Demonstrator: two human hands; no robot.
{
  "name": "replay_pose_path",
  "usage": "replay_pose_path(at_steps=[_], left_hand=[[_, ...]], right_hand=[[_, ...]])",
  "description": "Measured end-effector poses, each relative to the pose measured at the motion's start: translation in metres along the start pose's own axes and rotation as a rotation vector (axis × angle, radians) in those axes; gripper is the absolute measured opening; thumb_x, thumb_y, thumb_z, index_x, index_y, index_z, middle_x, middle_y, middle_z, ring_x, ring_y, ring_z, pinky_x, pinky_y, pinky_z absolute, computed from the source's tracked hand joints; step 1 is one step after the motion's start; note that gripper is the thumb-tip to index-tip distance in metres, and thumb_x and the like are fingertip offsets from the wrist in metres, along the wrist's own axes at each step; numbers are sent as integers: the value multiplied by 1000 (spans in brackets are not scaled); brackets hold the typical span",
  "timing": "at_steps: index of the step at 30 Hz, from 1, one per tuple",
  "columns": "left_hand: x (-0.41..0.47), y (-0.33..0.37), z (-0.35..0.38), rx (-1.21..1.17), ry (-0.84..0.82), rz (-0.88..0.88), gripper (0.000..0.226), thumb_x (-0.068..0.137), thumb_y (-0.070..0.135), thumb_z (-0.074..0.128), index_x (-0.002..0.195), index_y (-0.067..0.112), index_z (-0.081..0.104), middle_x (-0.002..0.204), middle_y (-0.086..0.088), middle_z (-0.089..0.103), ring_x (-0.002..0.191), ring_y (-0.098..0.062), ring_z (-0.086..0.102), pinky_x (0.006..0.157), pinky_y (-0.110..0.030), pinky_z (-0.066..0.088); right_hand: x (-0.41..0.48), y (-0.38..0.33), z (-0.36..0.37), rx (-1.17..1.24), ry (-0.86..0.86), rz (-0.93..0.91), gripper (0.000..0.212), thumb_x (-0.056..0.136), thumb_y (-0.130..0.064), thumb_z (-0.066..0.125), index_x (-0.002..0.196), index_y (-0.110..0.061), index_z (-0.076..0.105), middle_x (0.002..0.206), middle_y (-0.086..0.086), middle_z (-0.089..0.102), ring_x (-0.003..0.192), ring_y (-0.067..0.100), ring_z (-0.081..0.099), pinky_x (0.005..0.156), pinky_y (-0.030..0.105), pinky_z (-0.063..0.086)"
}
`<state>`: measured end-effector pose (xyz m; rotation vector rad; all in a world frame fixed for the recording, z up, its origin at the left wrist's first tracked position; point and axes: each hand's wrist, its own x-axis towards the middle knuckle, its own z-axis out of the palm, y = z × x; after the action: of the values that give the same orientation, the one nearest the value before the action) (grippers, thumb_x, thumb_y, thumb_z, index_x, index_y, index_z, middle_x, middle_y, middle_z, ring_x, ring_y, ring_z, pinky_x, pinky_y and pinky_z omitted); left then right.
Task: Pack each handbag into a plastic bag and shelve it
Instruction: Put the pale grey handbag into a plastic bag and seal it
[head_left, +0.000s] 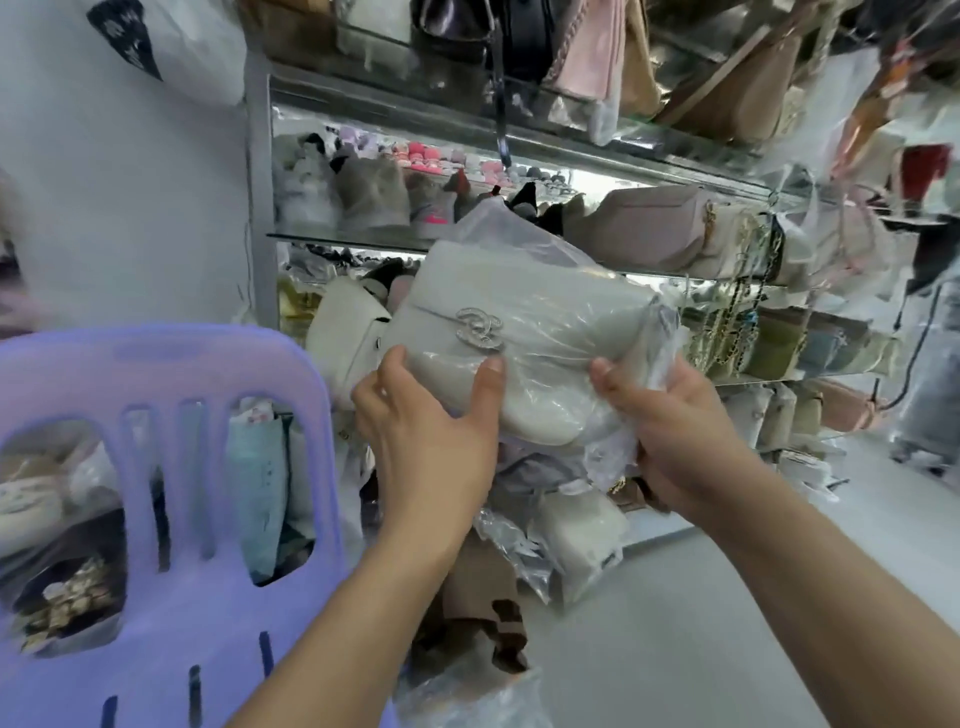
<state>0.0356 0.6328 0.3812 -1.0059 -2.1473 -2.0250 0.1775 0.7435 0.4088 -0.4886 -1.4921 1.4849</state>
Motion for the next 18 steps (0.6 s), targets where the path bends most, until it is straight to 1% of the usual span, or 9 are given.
replay_pose_path(at_steps=[3, 4, 6, 7, 8, 10, 11, 14, 18], left_hand=[[6, 20, 46, 29, -51, 42, 80, 86, 67, 58, 148, 22, 31, 151, -1, 22, 139, -20, 25, 99, -30, 31], [9, 26, 61, 37, -69, 51, 81, 86, 67, 57, 148, 22, 32, 153, -1, 21, 141, -21, 22, 105, -33, 32], [16, 40, 90, 40, -101, 61, 82, 87, 67, 56, 150, 21, 32, 157, -2, 20, 146, -24, 17, 115, -38, 27], [21, 46, 106, 40, -109, 70, 81, 88, 67, 56, 150, 21, 33, 157, -3, 21, 147, -25, 18, 117, -39, 26], [26, 52, 122, 38, -115, 80, 78, 89, 65, 56, 149, 21, 34, 155, -4, 23, 146, -25, 20, 117, -39, 26], [36, 66, 154, 23, -127, 78, 71, 92, 56, 58, 149, 21, 35, 152, -4, 27, 143, -25, 26, 115, -36, 26], [42, 73, 168, 15, -132, 77, 67, 93, 51, 58, 149, 21, 36, 152, -4, 29, 142, -25, 29, 114, -33, 27], [56, 91, 203, 20, -143, 126, 64, 95, 44, 58, 151, 22, 35, 154, -2, 29, 140, -22, 34, 111, -30, 28], [89, 107, 241, 67, -137, 178, 63, 95, 46, 57, 150, 24, 35, 154, 0, 29, 141, -22, 33, 114, -36, 30]], right_hand=[[15, -19, -36, 51, 23, -39, 100, 69, -28, 87, 154, -8, 37, 146, 15, 58, 129, 30, 62, 110, 55, 47], [22, -22, -51, 58, 30, -56, 96, 70, -26, 86, 152, -9, 40, 141, 13, 63, 126, 27, 64, 110, 54, 48], [38, -29, -76, 78, 46, -68, 118, 58, -38, 98, 155, -11, 36, 143, 11, 62, 127, 26, 64, 111, 56, 46], [47, -33, -88, 79, 52, -87, 122, 55, -42, 100, 155, -12, 37, 143, 10, 62, 128, 25, 63, 113, 57, 44], [56, -38, -100, 86, 58, -106, 112, 59, -40, 98, 152, -12, 41, 140, 9, 64, 127, 25, 64, 114, 56, 44], [79, -46, -123, 72, 77, -120, 78, 75, -26, 84, 144, -13, 50, 131, 7, 70, 123, 24, 66, 112, 53, 46], [92, -49, -134, 63, 98, -123, 70, 77, -20, 78, 142, -13, 52, 129, 7, 72, 121, 25, 68, 111, 53, 47], [133, -58, -161, 95, 110, -123, 61, 80, -17, 73, 138, -11, 55, 124, 11, 73, 115, 28, 71, 101, 53, 54], [185, -69, -187, 135, 108, -118, 46, 86, -13, 71, 131, -14, 59, 118, 9, 76, 106, 25, 75, 84, 39, 63]])
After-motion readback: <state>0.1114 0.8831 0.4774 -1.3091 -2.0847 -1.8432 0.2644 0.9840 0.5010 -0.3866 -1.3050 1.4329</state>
